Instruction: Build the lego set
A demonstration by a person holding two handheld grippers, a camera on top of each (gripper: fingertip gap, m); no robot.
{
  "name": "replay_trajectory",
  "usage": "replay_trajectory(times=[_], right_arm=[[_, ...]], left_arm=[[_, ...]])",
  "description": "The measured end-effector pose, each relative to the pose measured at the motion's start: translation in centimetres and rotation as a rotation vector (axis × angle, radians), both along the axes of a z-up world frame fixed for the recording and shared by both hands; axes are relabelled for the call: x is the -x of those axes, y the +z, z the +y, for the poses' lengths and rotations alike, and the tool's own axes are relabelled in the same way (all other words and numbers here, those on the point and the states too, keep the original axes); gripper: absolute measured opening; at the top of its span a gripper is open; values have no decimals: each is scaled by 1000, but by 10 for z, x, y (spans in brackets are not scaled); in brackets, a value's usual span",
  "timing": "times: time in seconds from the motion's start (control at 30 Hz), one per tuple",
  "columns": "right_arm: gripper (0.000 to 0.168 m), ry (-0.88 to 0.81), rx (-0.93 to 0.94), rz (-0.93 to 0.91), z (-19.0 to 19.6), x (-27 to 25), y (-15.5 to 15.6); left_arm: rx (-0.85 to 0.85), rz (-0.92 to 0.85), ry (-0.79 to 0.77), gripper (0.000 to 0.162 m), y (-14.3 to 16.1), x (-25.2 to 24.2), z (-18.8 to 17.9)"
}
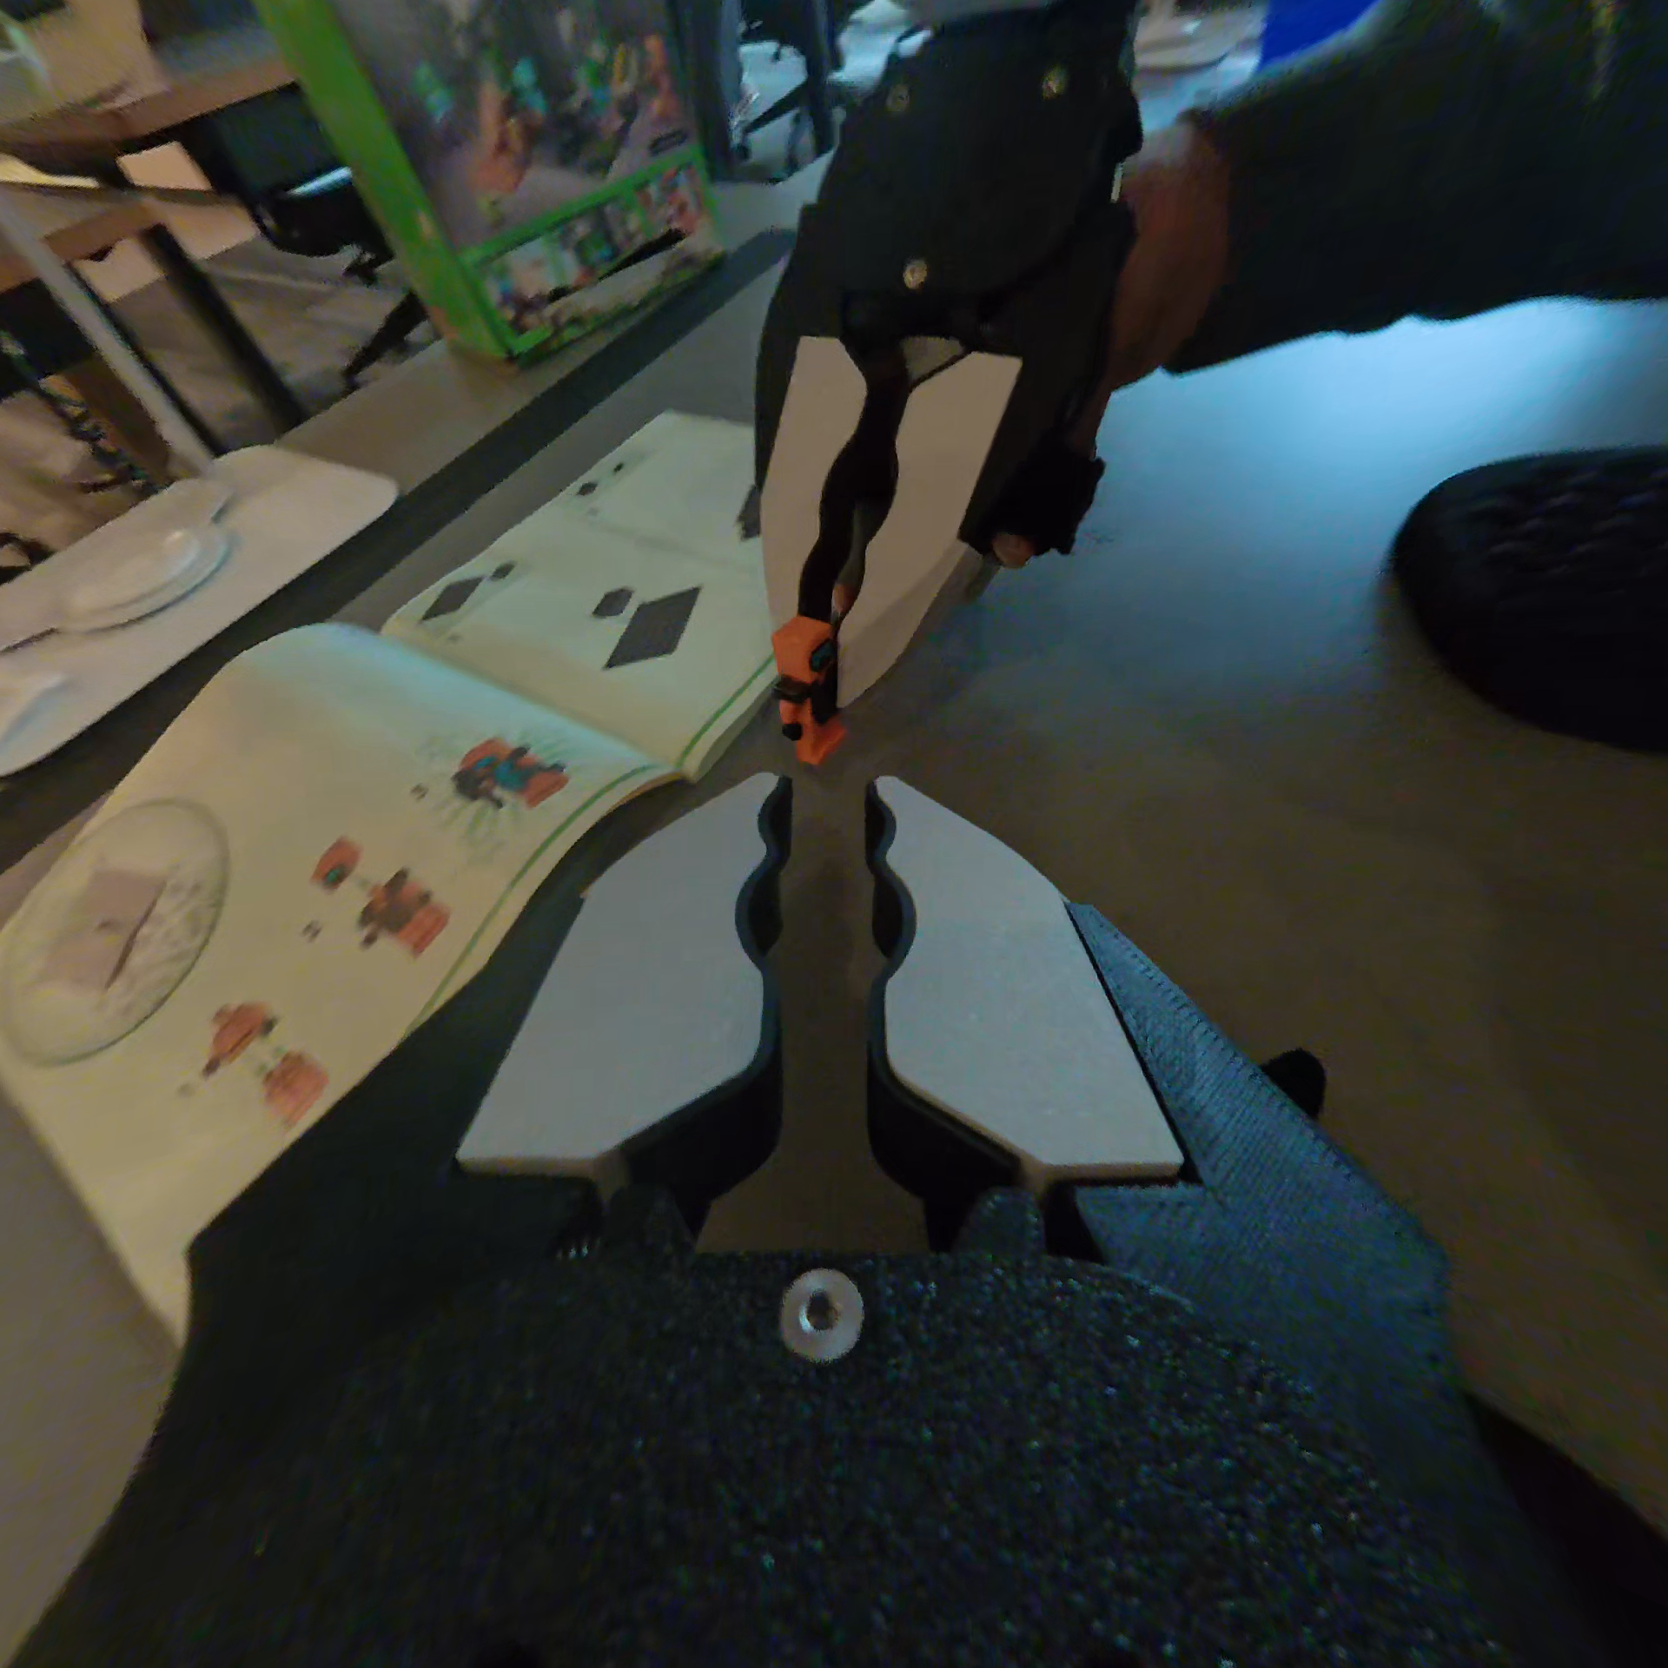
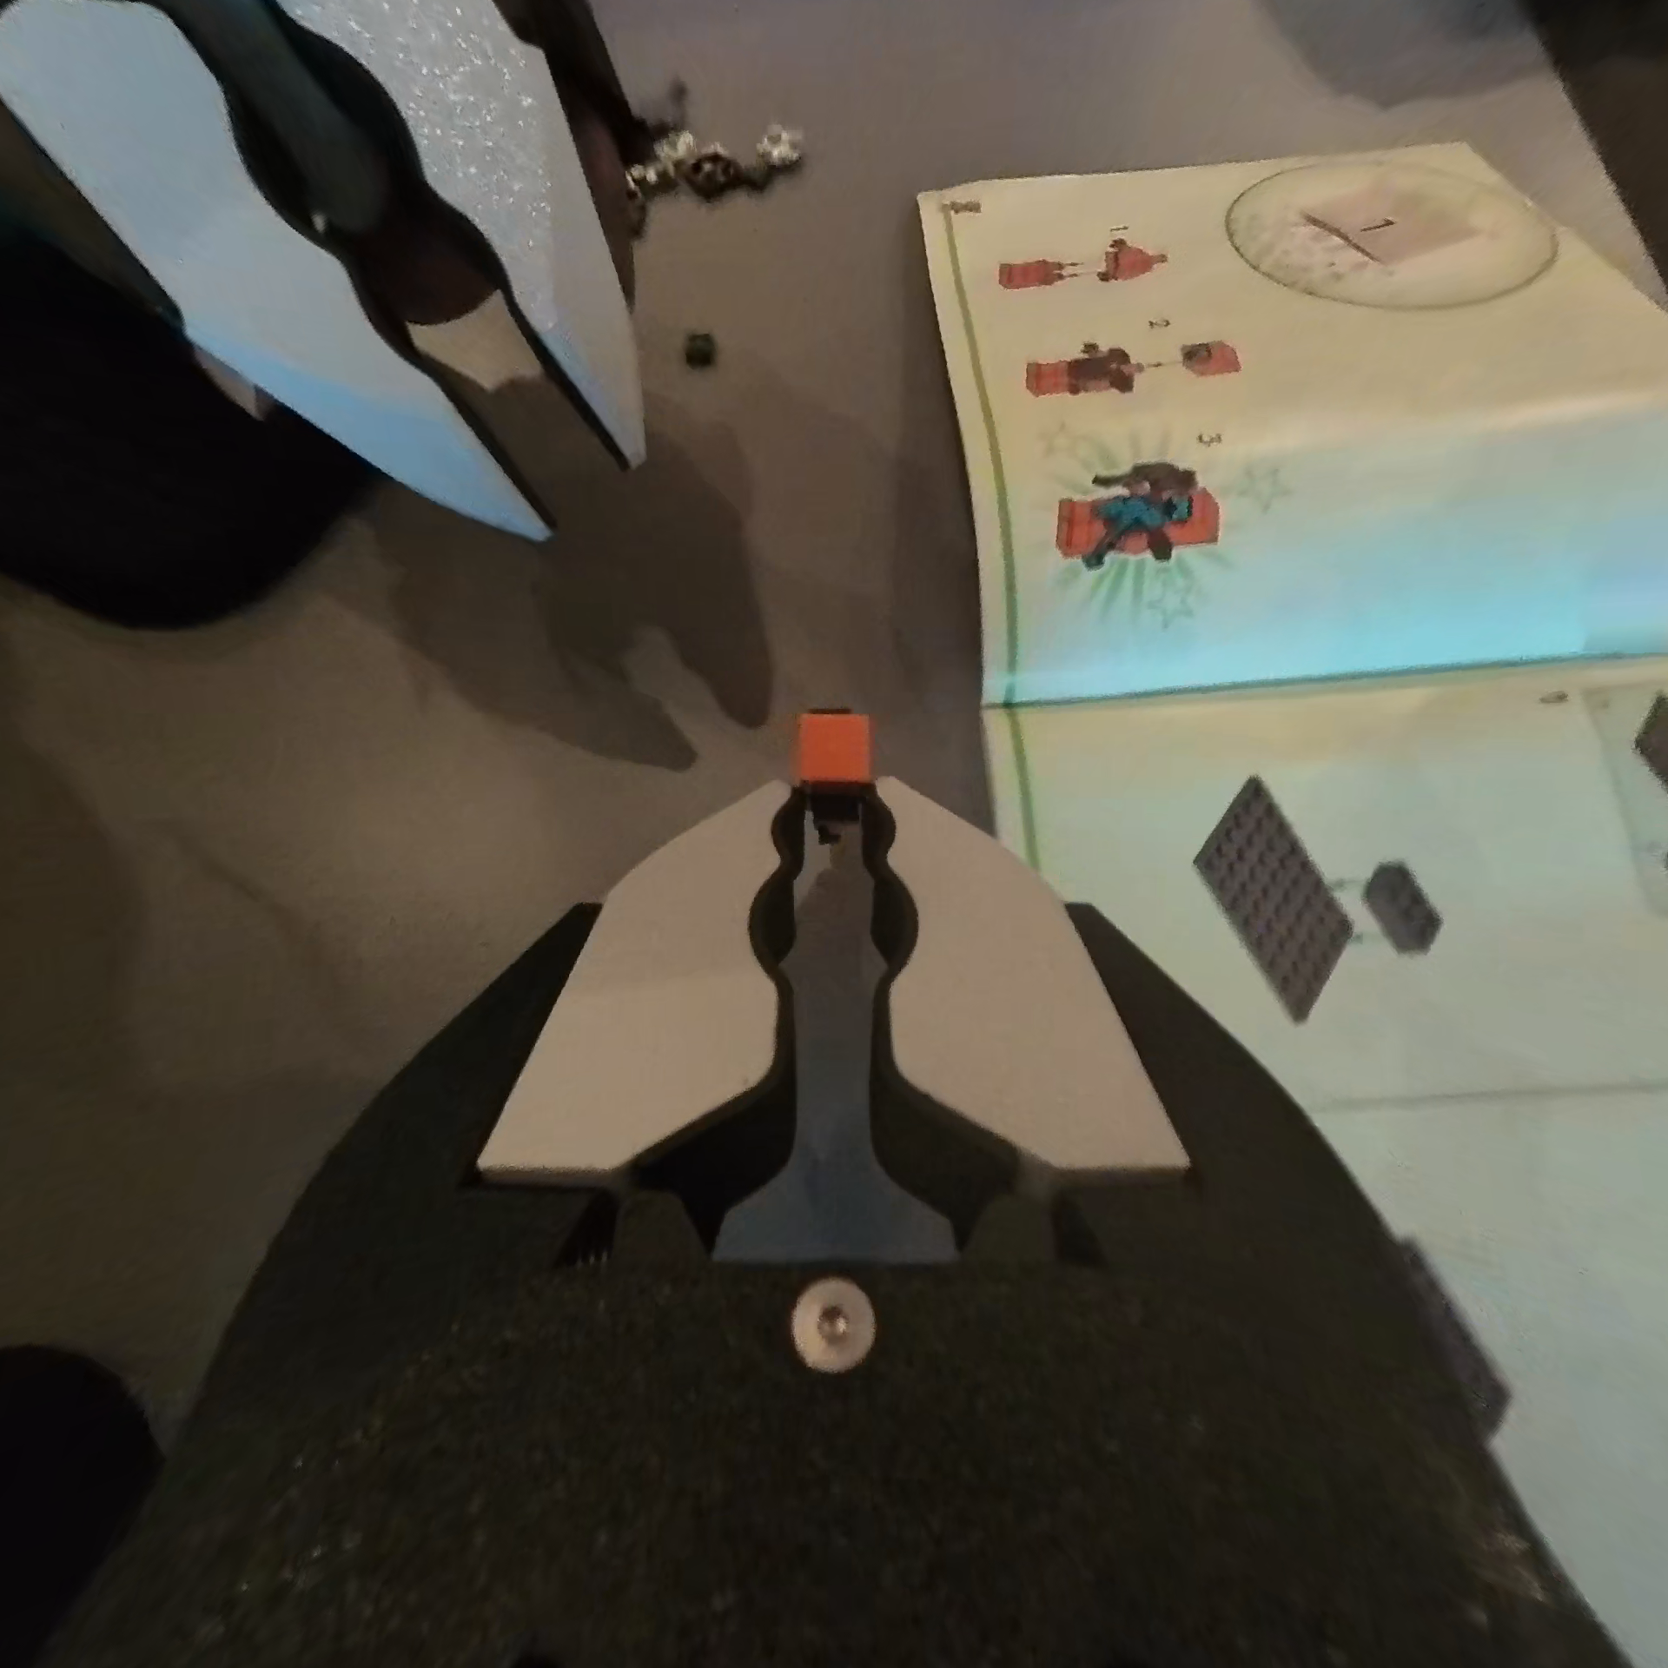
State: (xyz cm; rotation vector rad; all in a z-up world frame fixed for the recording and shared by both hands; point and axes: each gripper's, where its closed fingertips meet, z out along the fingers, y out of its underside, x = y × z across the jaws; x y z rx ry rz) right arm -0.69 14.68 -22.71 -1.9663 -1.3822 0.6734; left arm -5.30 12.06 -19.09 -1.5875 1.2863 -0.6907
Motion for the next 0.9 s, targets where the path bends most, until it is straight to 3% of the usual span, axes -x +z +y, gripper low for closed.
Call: replay_trajectory(times=[0.2,0.6,0.9], right_arm=[[12,38,25,-70,9,6,-15],[18,78,15,-98,10,8,-15],[28,-75,-108,-16,8,-13,22]], left_arm=[[25,-1,18,15,-8,5,5],[42,14,13,14,-16,5,4],[28,15,85,4,-10,14,14]])
